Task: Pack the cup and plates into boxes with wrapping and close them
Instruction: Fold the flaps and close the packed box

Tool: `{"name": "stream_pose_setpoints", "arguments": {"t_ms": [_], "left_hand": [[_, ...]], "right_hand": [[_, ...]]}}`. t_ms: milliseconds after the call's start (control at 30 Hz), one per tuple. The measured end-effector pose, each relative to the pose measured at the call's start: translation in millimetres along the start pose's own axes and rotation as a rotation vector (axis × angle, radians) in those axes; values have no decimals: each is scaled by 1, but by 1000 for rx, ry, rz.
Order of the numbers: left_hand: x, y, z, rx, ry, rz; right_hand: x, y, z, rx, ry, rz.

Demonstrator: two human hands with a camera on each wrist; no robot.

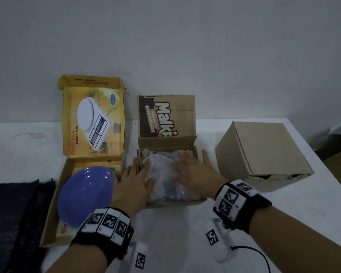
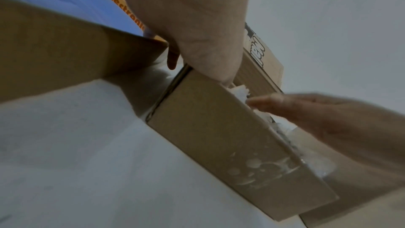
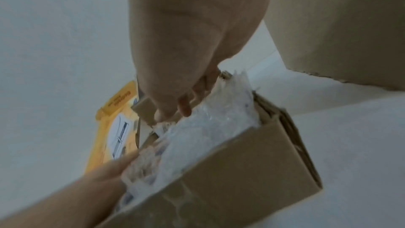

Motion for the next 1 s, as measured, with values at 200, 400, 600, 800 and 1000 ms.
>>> {"name": "stream_pose_setpoints", "arguments": {"t_ms": [200, 400, 600, 800, 1000], "left_hand": [[-1, 0, -3, 19, 24, -136], [-2, -6, -4, 92, 85, -350], [1, -7, -4, 93, 134, -388], [29, -38, -4, 357, 308, -896], [26, -32, 4, 349, 133, -999]], "right_hand": [[68, 47, 7, -385, 649, 499], [29, 73, 31, -648, 378, 1055], [25, 76, 20, -540, 400, 995], [19, 69, 1, -370, 363, 949], [3, 68, -15, -357, 266, 863]]}}
Point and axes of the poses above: each hand's wrist, its own z-axis towards the middle knuckle, its own x-axis out of the back of the hand, y = z × x, the point moved 8 cm from there along z, towards the middle knuckle, and after that the axes turned 12 degrees about y, right-handed, at the moved point
